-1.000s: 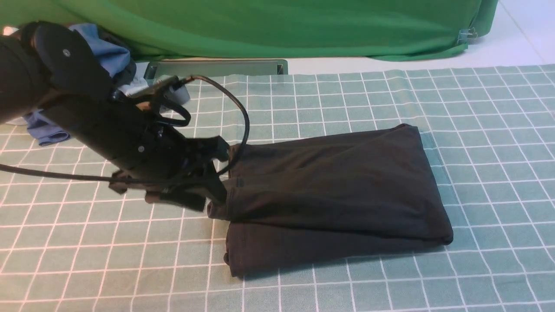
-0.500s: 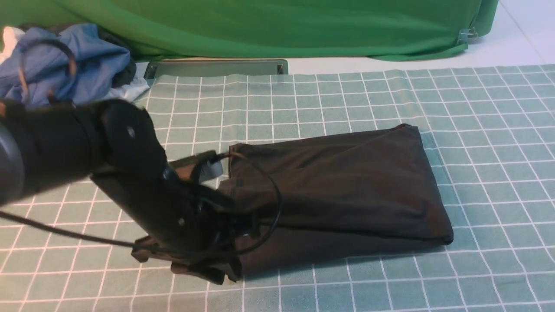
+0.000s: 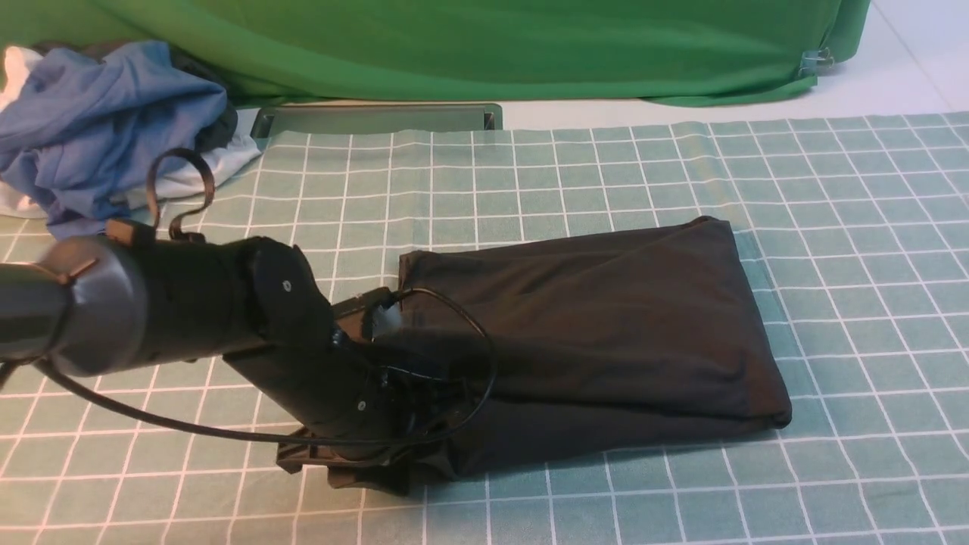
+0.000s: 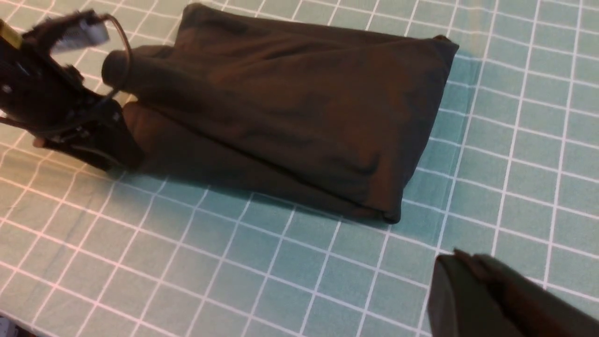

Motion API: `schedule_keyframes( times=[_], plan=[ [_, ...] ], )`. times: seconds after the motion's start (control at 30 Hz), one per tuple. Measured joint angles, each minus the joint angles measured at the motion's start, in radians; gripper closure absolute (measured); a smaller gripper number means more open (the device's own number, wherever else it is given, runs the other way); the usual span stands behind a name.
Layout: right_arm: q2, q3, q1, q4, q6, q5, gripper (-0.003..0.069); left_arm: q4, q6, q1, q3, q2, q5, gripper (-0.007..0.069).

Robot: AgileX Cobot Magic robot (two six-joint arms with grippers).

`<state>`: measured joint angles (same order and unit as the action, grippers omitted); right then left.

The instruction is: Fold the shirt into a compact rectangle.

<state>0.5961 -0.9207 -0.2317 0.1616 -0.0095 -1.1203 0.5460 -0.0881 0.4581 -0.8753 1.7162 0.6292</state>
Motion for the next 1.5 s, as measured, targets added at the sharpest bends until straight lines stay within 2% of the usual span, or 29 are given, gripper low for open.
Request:
schedule_keyframes(
  times=[0.07,0.1,0.17,0.27,0.47,0.57,0.67,0.77,1.03,1.1,1.17,1.2,1.3,1.5],
  plan=[
    [0.0,0.0,0.0,-0.001,0.0,0.0,0.0632,0.006,0.011,0.0,0.0,0.006,-0.01,0.0433],
    [0.0,0.0,0.0,-0.001,-0.001,-0.001,0.0632,0.005,0.012,0.0,0.0,0.006,-0.01,0.0456],
    [0.0,0.0,0.0,-0.001,-0.001,-0.013,0.0632,-0.017,0.014,-0.003,0.0,0.001,-0.011,0.0555],
    [0.0,0.0,0.0,-0.001,-0.001,-0.038,0.0631,-0.024,0.015,-0.03,-0.004,-0.005,0.004,0.0578],
    [0.0,0.0,0.0,-0.012,-0.001,-0.054,0.0631,-0.073,0.018,-0.113,-0.036,-0.009,0.03,0.0579],
    [0.0,0.0,0.0,-0.019,-0.001,-0.052,0.0631,-0.079,0.018,-0.123,-0.045,-0.009,0.038,0.0579],
    [-0.001,0.0,0.0,-0.044,-0.001,-0.052,0.0631,-0.079,0.018,-0.123,-0.053,-0.009,0.061,0.0564],
    [-0.017,0.0,0.0,-0.071,-0.001,-0.052,0.0631,-0.081,0.018,-0.123,-0.079,-0.011,0.134,0.0514],
    [-0.256,0.014,0.0,-0.087,-0.033,0.012,0.0634,-0.123,0.018,-0.123,-0.236,-0.1,0.376,0.0263],
    [-0.331,0.044,0.0,-0.086,-0.062,0.088,0.0635,-0.128,0.018,-0.123,-0.265,-0.124,0.386,0.0224],
    [-0.416,0.132,0.0,-0.071,-0.081,0.237,0.0635,-0.13,0.018,-0.123,-0.29,-0.144,0.383,0.0186],
    [-0.423,0.141,0.0,-0.068,-0.083,0.253,0.0635,-0.13,0.018,-0.123,-0.293,-0.148,0.38,0.0185],
    [-0.495,0.316,0.0,-0.029,-0.094,0.545,0.0635,-0.13,0.018,-0.123,-0.315,-0.158,0.352,0.0172],
    [-0.456,0.552,0.0,-0.023,-0.138,0.847,0.0634,-0.145,0.079,-0.13,-0.32,-0.16,0.39,0.0172]
  ],
)
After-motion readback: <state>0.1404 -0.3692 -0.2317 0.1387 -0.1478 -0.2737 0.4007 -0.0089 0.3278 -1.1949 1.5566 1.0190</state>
